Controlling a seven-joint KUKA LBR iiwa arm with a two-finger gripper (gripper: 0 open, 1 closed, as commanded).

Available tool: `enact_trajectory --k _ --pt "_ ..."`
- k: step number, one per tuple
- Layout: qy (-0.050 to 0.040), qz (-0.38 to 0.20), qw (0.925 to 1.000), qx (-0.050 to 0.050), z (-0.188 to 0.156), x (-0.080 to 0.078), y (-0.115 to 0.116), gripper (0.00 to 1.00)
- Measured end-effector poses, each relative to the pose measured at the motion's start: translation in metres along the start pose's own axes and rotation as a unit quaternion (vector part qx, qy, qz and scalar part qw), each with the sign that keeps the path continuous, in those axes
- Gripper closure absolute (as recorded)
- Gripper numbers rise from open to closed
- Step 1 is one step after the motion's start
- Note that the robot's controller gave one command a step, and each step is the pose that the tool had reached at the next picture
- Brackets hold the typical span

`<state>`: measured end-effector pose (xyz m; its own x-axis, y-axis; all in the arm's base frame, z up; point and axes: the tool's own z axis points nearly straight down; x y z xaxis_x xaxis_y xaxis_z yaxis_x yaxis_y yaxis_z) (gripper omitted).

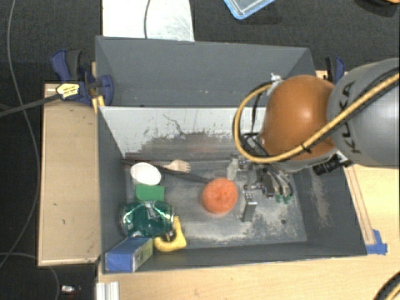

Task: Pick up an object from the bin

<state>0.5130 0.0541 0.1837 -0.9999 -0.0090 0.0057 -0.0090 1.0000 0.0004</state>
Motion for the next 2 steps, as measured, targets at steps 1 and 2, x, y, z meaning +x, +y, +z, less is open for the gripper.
enact_trajectory --k 1,2 --pt "-0.0042 0.001 1.0000 0.000 -0.004 -0.002 0.000 0.00" --pt "-0.0071 -0.016 0.9998 0.000 0.079 -0.042 -0.007 0.00"
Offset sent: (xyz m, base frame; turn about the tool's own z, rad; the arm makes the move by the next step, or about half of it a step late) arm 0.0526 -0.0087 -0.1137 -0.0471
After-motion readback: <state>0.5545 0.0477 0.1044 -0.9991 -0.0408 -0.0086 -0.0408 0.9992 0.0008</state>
